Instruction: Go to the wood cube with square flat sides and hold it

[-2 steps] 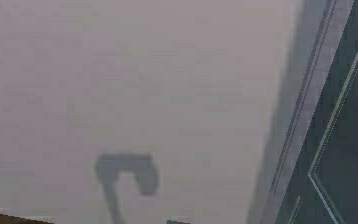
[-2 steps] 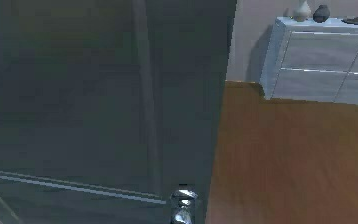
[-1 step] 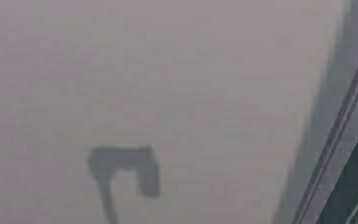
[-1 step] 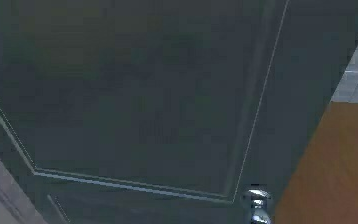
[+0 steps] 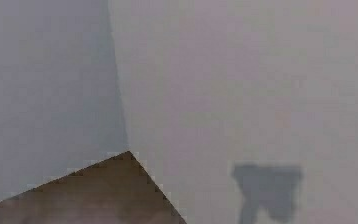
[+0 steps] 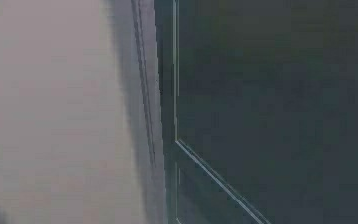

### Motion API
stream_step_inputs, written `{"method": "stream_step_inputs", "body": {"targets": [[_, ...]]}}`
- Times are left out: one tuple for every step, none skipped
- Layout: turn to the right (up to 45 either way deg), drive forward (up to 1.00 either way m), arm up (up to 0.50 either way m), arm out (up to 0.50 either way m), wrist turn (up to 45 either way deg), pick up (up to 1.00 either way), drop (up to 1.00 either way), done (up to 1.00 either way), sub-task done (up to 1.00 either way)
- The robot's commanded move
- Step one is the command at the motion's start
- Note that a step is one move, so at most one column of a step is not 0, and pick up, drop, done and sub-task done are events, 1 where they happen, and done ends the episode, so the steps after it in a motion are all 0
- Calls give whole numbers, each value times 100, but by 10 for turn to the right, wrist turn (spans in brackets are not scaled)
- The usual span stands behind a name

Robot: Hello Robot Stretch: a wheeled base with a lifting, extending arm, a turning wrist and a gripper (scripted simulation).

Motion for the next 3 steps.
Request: {"method": "stream_step_inputs", "body": {"targets": [[-450,0,0,0,0,0,0,0,0],[-270,0,0,0,0,0,0,0,0],[0,45,0,0,0,0,0,0,0]]}}
